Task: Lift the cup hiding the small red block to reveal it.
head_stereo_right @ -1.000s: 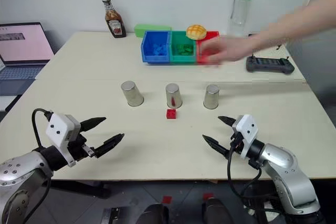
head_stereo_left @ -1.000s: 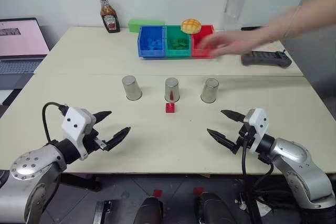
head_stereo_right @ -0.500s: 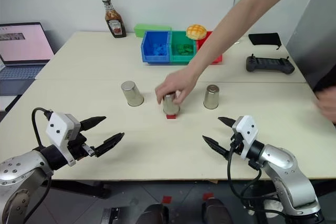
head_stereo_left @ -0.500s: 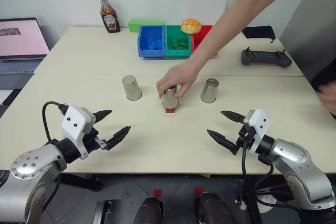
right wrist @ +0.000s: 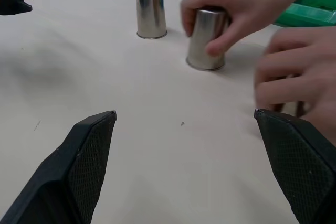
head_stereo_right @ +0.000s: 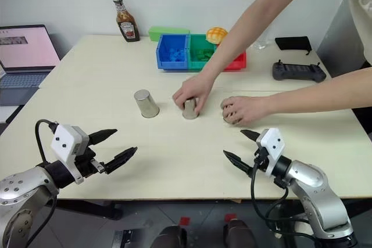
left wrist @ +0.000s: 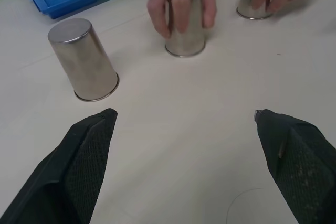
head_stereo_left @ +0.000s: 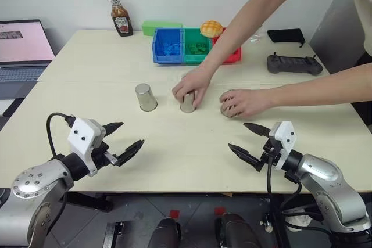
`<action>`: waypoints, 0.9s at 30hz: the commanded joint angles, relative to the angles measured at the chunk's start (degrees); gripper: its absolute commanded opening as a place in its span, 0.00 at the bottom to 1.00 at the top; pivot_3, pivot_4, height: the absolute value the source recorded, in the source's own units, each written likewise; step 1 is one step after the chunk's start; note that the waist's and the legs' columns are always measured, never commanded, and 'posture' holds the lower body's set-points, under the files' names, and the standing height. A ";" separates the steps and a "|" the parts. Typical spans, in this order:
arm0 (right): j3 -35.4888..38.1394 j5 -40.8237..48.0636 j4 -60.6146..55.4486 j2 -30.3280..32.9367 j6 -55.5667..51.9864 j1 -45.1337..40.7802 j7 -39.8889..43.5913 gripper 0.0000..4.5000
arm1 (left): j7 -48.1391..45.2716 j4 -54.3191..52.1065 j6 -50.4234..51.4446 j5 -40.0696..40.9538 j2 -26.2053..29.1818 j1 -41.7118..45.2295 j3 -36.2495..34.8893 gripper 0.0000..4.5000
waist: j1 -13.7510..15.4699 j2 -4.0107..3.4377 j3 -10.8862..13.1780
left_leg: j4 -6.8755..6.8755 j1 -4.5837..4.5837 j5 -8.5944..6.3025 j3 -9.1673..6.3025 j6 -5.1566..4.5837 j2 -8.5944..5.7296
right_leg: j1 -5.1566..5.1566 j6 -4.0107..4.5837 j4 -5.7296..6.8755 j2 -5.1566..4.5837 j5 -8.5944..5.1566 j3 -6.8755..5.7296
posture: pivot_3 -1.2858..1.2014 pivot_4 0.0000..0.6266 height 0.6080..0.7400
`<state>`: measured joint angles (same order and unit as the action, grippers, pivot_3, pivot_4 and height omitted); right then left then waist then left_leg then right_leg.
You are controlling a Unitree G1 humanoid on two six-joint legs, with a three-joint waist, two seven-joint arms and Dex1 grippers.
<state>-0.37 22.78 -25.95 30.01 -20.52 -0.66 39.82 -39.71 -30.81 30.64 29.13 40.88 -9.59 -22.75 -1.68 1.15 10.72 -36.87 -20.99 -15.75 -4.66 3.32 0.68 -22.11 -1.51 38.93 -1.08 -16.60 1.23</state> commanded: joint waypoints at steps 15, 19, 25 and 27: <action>-0.37 0.03 -1.72 -1.02 0.74 -0.97 -0.83 1.00 | -0.67 -0.57 -1.51 -0.31 0.11 0.34 0.03 1.00 | 0.00 0.00 0.00 | 0.00 0.00 0.00 0.00 0.00 0.00 | 0.00 0.00 0.00 0.00 0.00 0.00 | 0.52 0.24 1.00; -0.51 0.56 -2.29 -1.50 -1.00 -1.39 -2.04 1.00 | -1.00 -1.28 -0.69 1.50 -0.62 0.30 -0.28 1.00 | 0.00 0.00 0.00 | 0.00 0.00 0.00 0.00 0.00 0.00 | 0.00 0.00 0.00 0.00 0.00 0.00 | 0.52 0.24 1.00; 0.40 1.20 -2.79 -0.99 -3.42 -2.12 -3.19 1.00 | -1.52 -1.37 -1.25 1.04 -0.20 0.36 -0.13 1.00 | 0.00 0.00 0.00 | 0.00 0.00 0.00 0.00 0.00 0.00 | 0.00 0.00 0.00 0.00 0.00 0.00 | 0.52 0.24 1.00; 0.77 0.92 -2.63 -0.43 -3.78 -2.25 -3.37 1.00 | -2.56 -1.66 -1.08 1.32 0.56 0.34 0.08 1.00 | -0.01 0.00 0.00 | 0.00 0.00 0.00 -0.01 0.00 0.00 | 0.00 0.00 0.00 0.00 0.00 0.00 | 0.52 0.24 1.00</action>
<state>-1.19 23.34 -26.22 28.87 -24.00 -2.06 37.01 -41.01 -30.75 30.54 29.72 40.30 -9.55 -22.75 -1.69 1.15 10.72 -36.87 -20.99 -15.75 -4.67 3.32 0.68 -22.12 -1.51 38.93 -1.08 -16.60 1.22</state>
